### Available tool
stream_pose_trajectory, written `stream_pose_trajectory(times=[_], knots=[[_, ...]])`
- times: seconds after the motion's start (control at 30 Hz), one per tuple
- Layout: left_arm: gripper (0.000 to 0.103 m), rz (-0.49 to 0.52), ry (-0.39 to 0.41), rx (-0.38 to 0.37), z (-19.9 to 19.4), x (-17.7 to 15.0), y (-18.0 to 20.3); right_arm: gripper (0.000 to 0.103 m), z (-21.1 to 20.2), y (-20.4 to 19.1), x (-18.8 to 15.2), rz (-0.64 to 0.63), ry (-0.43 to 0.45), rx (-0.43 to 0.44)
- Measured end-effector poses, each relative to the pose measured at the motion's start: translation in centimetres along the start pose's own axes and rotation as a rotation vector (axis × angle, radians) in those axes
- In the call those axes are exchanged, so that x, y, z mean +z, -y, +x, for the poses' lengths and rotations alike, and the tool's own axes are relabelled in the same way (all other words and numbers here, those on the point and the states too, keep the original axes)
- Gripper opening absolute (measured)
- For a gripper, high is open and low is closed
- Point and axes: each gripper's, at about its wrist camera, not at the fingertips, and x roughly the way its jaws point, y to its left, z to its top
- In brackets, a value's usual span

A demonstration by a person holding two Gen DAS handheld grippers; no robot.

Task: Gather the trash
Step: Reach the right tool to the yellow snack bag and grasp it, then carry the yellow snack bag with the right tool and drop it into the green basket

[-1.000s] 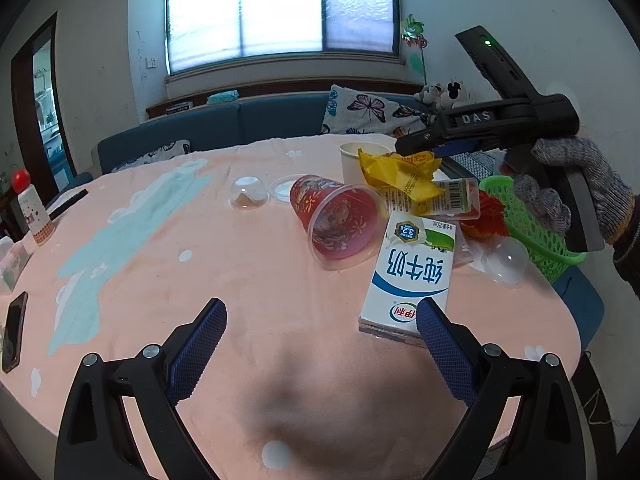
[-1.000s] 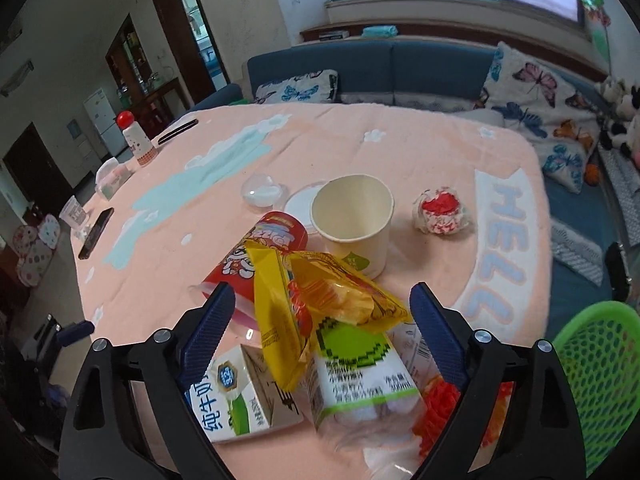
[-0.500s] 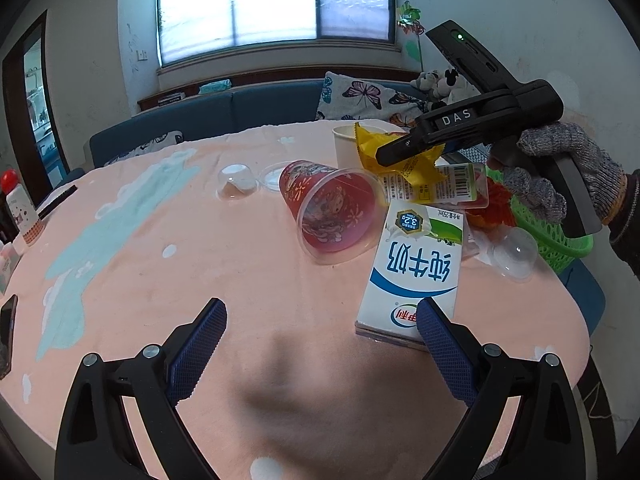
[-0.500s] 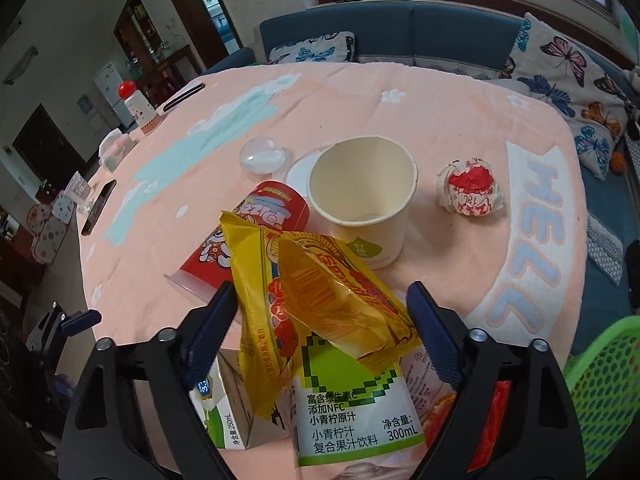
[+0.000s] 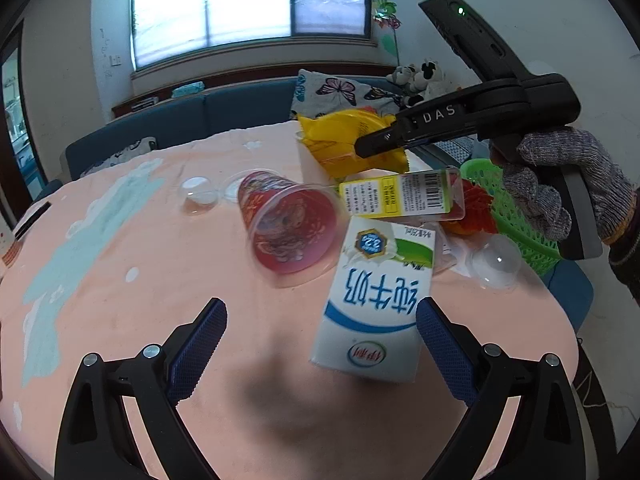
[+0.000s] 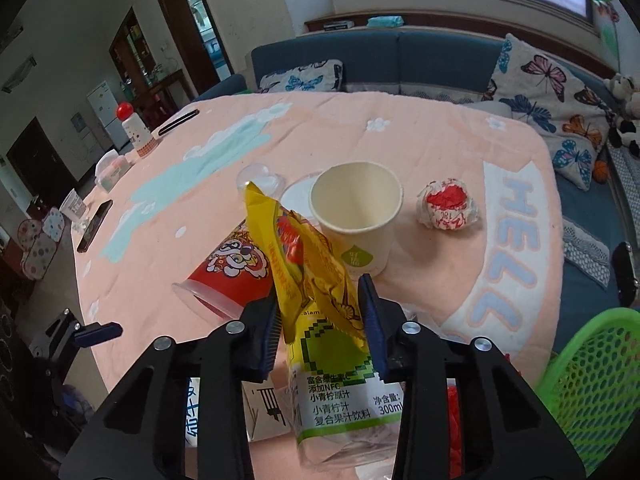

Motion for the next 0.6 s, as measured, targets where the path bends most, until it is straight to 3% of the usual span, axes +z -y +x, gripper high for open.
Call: stream_pose_trajectory(times=[0.23,0.6], knots=[[0.092,-0.001,-0.04,-0.083,2.6,1.3,0.9,0.029,-2.4,-0.2,-0.5,0.022,0.063,-0.006],[0.078,-0.008,-0.101,-0.149,5.1,1.8,2.0,0.029,-8.3,0.8,-2.5,0.085,0.175,-0.035]])
